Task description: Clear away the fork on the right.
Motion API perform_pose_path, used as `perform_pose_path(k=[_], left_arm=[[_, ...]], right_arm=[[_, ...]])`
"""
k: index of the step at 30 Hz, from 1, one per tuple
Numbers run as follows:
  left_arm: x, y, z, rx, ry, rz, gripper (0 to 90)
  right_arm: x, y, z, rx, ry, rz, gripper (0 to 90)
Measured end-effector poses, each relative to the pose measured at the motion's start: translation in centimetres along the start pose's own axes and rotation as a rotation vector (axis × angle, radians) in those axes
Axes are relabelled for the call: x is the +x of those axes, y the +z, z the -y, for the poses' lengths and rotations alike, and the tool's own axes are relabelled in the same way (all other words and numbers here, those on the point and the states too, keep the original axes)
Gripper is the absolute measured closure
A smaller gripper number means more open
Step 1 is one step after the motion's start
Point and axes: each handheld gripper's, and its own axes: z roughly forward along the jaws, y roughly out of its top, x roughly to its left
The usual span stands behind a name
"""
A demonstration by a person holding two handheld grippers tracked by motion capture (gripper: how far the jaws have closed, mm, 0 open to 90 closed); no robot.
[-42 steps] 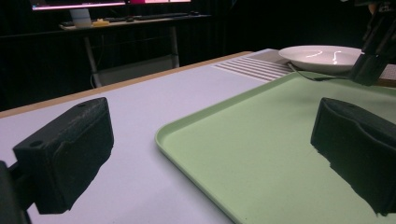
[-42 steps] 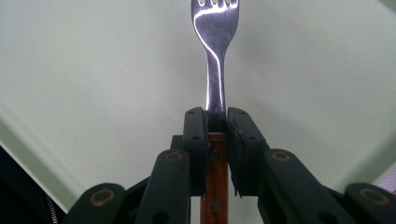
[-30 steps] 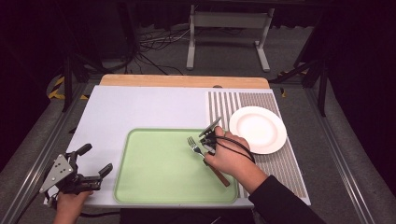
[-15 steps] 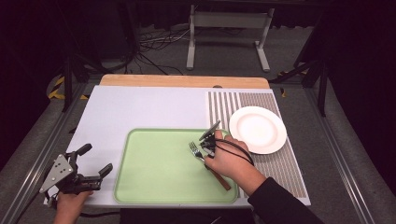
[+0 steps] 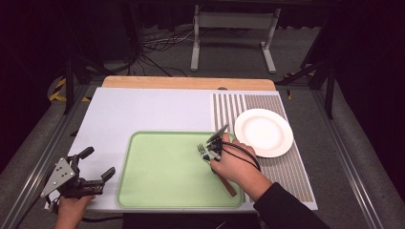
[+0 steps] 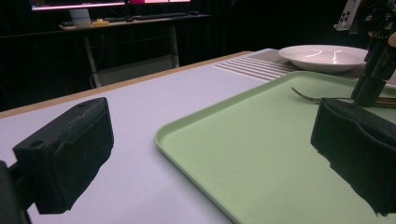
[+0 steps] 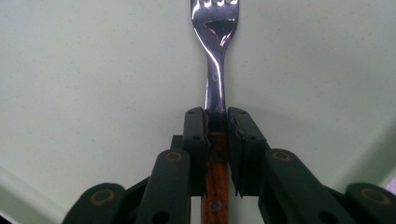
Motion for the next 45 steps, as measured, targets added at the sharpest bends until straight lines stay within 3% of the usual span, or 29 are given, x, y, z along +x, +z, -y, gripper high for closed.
perform_pose_path(k=[10, 16, 23, 25, 26, 27, 28, 30, 33, 35, 40, 43, 45], left_arm=[[0.0, 0.0, 0.0, 0.002, 0.002, 0.002, 0.0], [0.0, 0.0, 0.0, 0.002, 0.002, 0.002, 0.0], [0.0, -0.1, -0.1, 0.002, 0.005, 0.001, 0.0], [0.0, 0.0, 0.0, -0.001, 0.002, -0.001, 0.0], [0.0, 0.0, 0.0, -0.001, 0.002, -0.001, 0.0], [0.0, 0.0, 0.0, 0.001, 0.001, 0.001, 0.0], [0.0, 0.0, 0.0, 0.001, 0.001, 0.001, 0.0], [0.0, 0.0, -0.1, 0.003, 0.006, 0.002, 0.0], [0.0, -0.1, -0.1, 0.004, 0.005, 0.002, 0.0], [0.0, -0.1, -0.1, -0.005, 0.0, 0.0, 0.0], [0.0, -0.1, -0.1, -0.001, 0.004, 0.002, 0.0], [0.0, 0.0, 0.0, -0.003, 0.002, 0.002, 0.0], [0.0, 0.0, 0.0, -0.003, -0.001, 0.001, 0.0]], right_arm=[[-0.3, 0.1, 0.0, 0.002, 0.04, 0.008, 77.9], [-0.4, 0.0, 0.0, -0.015, 0.037, 0.006, 71.7], [-0.6, -0.3, 0.0, -0.07, -0.005, 0.014, 61.8], [-0.6, -0.6, -0.1, -0.123, -0.024, -0.001, 53.5], [-0.6, -0.6, -0.1, -0.123, -0.024, -0.001, 53.5], [-0.6, -1.0, -0.2, -0.171, -0.053, -0.005, 49.2], [-0.6, -1.0, -0.2, -0.171, -0.053, -0.005, 49.2], [-0.6, -1.0, -0.4, -0.259, -0.141, 0.006, 39.4], [-0.6, -0.9, -0.6, -0.292, -0.198, 0.006, 37.1], [-0.5, -0.8, -0.6, -0.305, -0.2, -0.013, 38.3], [-0.8, -0.7, -0.9, -0.354, -0.201, -0.077, 69.3], [-1.0, -0.7, -1.0, -0.365, -0.212, -0.083, 76.4], [-1.0, -0.6, -1.0, -0.358, -0.231, -0.079, 86.2]])
